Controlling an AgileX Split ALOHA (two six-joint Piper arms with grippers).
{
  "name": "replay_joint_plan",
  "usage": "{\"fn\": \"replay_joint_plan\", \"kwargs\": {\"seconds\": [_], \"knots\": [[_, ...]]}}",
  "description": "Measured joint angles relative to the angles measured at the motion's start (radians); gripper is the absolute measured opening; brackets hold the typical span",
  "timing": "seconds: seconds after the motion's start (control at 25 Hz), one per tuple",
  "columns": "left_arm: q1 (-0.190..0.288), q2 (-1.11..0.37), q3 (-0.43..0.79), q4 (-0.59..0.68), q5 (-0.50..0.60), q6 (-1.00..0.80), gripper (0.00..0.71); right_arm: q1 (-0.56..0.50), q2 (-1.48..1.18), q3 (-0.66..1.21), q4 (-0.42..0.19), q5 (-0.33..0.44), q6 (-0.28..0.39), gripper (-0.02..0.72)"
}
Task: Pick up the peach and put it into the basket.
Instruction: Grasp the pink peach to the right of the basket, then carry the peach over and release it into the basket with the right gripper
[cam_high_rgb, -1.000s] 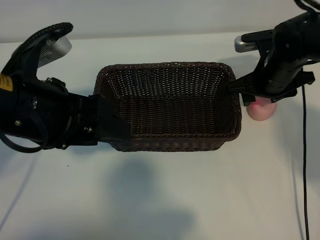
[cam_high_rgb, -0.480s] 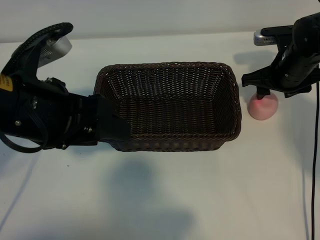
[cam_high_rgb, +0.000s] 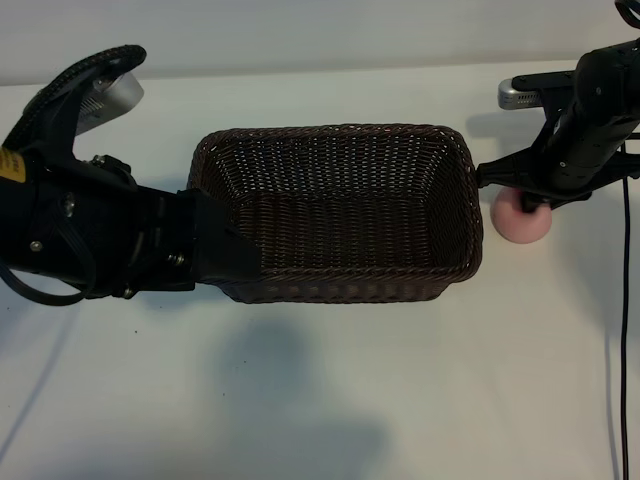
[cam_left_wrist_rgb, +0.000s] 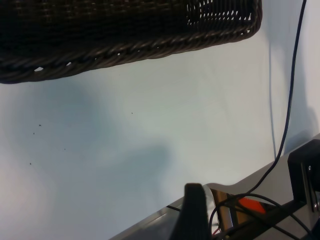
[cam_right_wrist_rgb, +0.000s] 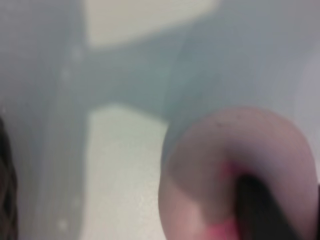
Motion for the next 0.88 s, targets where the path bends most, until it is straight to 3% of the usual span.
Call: {"fn": "replay_joint_plan", "kwargs": {"seconds": [0.04,0.16,0.88], "knots": [[0.0,0.0,0.0,0.0,0.0,0.001,0.587,0.0,0.0,0.0,0.0,0.003,0.0,0.087],[0.0,0.0,0.0,0.0,0.0,0.001,0.587,-0.002,-0.001,-0.001,-0.004,0.025,0.0,0.045],[0.0,0.0,0.0,0.0,0.0,0.001,0.587,-0.002,-0.342,0.001,-0.003,0.157,-0.017,0.043]]}}
